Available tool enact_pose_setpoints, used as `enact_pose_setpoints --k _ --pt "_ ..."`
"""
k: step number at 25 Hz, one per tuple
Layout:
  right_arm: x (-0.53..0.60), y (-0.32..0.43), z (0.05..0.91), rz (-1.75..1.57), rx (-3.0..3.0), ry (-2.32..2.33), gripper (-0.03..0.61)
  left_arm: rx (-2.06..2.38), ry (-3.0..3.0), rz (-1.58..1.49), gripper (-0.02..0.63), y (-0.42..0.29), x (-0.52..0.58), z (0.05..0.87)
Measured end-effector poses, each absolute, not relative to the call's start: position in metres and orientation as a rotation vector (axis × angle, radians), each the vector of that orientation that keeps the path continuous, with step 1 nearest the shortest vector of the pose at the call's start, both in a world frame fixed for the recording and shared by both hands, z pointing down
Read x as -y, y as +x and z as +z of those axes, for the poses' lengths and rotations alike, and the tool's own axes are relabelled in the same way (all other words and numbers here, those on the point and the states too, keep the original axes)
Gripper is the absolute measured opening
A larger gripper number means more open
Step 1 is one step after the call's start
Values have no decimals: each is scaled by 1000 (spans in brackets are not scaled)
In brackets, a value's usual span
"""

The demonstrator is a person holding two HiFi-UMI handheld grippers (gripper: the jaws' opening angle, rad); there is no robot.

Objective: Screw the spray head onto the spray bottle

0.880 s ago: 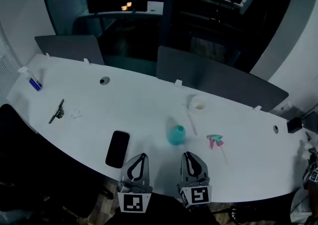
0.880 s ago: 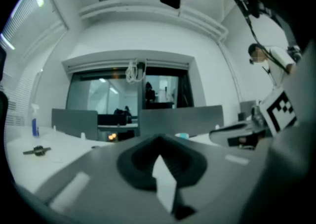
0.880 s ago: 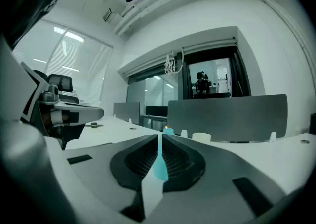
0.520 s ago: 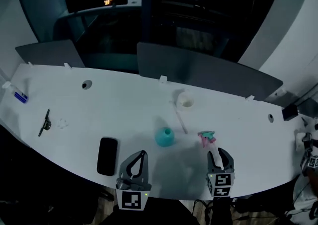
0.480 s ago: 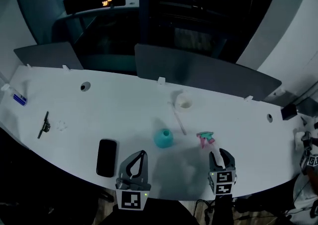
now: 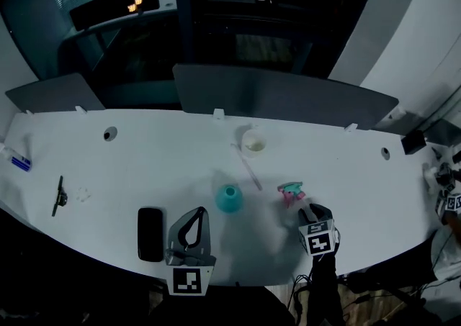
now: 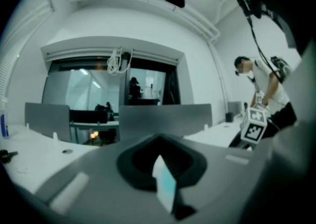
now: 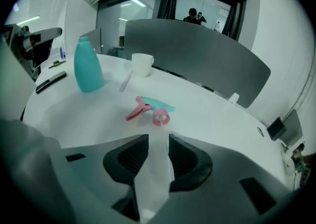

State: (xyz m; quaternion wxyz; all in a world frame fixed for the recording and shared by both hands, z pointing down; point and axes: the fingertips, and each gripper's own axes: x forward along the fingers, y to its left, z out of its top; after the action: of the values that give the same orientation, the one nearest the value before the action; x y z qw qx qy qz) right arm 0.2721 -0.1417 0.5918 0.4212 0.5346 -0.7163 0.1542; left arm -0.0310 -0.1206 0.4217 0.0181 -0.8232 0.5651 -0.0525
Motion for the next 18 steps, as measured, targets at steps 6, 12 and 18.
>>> enact_pose_setpoints --k 6,12,18 --pt "131 266 599 439 1803 1313 26 -1695 -2589 -161 5 -18 122 417" --pt "126 251 561 523 1994 1440 23 -1678 -2631 -53 5 -17 117 404" --pt "118 196 437 338 2603 1530 23 -1505 -2931 223 19 7 106 377"
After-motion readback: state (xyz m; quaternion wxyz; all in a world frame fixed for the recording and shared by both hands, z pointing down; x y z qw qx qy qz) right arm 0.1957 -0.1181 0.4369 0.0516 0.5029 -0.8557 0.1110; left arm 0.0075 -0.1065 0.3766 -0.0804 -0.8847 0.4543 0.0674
